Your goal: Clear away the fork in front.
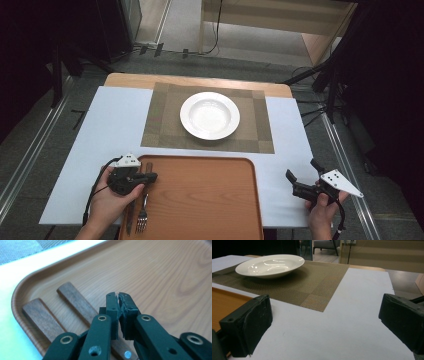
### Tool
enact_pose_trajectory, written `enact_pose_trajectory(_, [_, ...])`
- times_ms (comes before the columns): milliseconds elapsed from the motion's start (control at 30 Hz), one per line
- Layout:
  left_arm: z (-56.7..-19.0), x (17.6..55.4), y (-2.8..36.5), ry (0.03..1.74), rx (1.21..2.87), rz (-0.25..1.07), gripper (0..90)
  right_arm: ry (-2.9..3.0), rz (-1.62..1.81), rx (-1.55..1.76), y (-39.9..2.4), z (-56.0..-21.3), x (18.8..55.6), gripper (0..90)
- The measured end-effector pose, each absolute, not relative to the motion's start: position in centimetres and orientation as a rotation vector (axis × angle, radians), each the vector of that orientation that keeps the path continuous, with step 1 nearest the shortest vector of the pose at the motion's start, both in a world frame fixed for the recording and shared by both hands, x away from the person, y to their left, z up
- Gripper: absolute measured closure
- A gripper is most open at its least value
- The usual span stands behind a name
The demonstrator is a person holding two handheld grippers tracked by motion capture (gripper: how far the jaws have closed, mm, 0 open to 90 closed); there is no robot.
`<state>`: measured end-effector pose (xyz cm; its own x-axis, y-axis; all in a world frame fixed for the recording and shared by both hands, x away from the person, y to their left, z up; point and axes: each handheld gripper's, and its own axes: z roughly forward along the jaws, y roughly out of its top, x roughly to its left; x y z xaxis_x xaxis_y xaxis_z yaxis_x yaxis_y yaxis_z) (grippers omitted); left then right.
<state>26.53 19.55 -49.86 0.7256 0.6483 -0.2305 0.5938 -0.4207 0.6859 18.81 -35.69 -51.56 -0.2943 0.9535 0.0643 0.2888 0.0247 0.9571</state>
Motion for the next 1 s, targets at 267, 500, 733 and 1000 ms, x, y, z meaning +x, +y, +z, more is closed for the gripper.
enact_pose_trajectory(267, [-49.1, 26.4, 19.5, 0.910, 2.079, 0.121, 71.1, 1.650, 1.295, 1.281, -35.7, -51.6, 18.8, 0.0])
enact_pose_trajectory(500, [-48.2, 26.9, 19.2, 0.901, 2.030, 0.111, 51.8, 1.650, 1.294, 1.280, -35.7, -51.5, 18.8, 0.0])
enact_pose_trajectory(733, [-47.0, 27.9, 18.9, 0.872, 1.956, 0.044, 34.2, 1.652, 1.294, 1.273, -35.7, -51.5, 18.8, 0.0])
enact_pose_trajectory(1000, [-45.9, 29.1, 18.6, 0.825, 1.907, 0.014, 11.4, 1.651, 1.299, 1.275, -35.7, -51.5, 18.7, 0.0])
